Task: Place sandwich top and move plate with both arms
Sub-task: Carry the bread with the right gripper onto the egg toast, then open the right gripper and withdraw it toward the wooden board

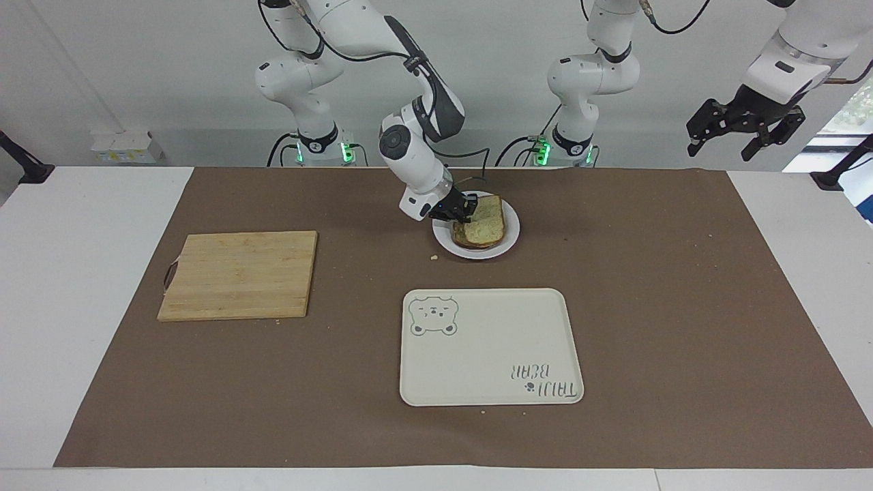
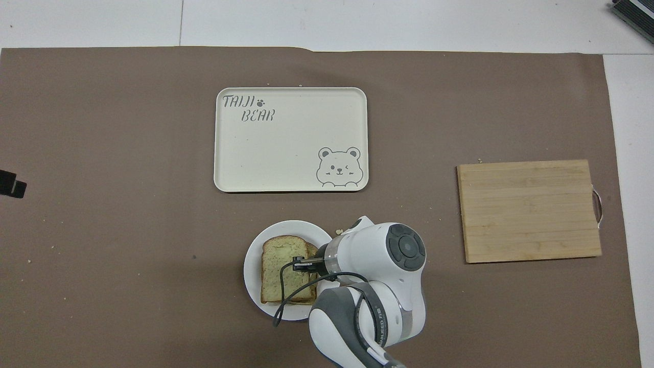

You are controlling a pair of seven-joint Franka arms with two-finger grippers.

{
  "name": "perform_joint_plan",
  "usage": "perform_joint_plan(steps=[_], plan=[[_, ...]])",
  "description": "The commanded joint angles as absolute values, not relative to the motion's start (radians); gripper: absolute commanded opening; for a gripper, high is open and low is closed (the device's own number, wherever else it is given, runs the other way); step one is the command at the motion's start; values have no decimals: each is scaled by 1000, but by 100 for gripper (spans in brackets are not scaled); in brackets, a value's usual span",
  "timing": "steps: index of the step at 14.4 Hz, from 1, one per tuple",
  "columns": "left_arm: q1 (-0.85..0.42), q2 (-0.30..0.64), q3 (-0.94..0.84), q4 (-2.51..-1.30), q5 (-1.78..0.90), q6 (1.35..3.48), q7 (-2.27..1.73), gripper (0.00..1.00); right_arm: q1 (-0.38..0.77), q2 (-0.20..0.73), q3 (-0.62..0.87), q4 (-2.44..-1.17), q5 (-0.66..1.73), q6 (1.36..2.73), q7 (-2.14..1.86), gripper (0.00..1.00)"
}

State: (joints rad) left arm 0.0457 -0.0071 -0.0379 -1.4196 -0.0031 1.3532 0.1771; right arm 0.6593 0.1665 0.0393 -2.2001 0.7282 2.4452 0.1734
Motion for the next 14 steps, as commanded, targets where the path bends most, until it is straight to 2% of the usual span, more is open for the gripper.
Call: perform_joint_plan(steps=[1,6,8,14], plan=[[49,-12,-38,-1414,6,1335,181,100,628,126,31,-2186,750,2386,181,100],[51,-21,-34,-1420,6,1299,179,100,510,42,26,-2155,717,2238,181,100],[51,-23,-26,-1425,6,1272,178,100,460,20,26,-2106,605,2145,181,100],[38,-170,-26,-1702,-141,1393,183,100,278,28,29,-1869,425,1892,163,100]])
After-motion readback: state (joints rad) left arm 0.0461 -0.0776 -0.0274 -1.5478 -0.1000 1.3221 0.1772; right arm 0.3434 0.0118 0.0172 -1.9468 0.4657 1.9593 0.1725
